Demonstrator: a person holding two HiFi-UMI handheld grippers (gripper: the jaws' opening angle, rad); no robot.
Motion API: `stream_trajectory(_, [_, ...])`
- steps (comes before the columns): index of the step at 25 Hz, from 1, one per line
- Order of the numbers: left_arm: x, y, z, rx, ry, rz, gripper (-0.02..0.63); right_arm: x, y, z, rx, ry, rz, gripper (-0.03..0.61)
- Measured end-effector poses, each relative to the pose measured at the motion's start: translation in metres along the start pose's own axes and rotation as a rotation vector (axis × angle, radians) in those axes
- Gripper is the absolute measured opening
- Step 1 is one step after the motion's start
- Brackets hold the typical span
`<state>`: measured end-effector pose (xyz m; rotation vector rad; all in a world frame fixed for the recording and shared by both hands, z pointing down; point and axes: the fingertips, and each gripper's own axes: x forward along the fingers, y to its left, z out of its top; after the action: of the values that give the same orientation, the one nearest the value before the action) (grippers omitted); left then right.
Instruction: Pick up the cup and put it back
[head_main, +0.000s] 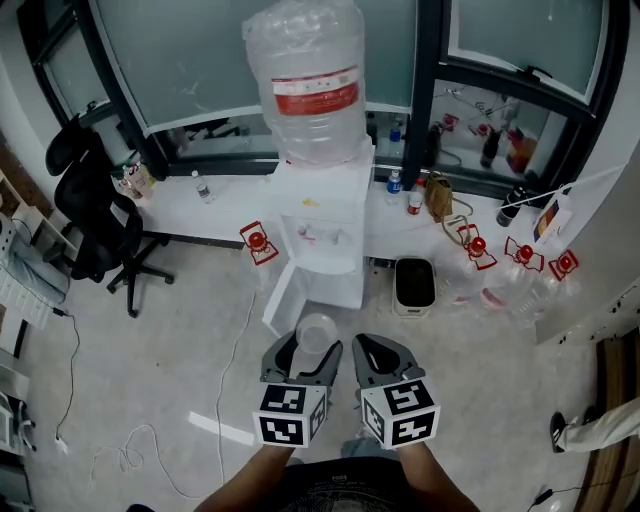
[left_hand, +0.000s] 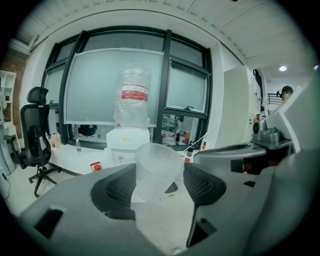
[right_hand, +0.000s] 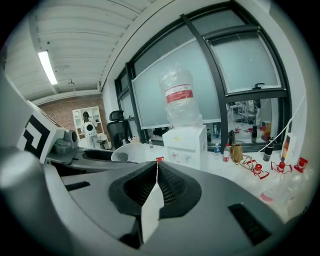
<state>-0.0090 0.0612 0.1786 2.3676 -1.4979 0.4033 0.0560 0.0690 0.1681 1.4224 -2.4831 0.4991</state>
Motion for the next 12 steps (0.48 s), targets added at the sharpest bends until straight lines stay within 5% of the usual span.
stream_trajectory(12, [0.033,-0.023,-0.002,-0.006,0.017,0.034,0.298,0.001,-0.038,-0.002,-0.04,0.021,0.062,0.023])
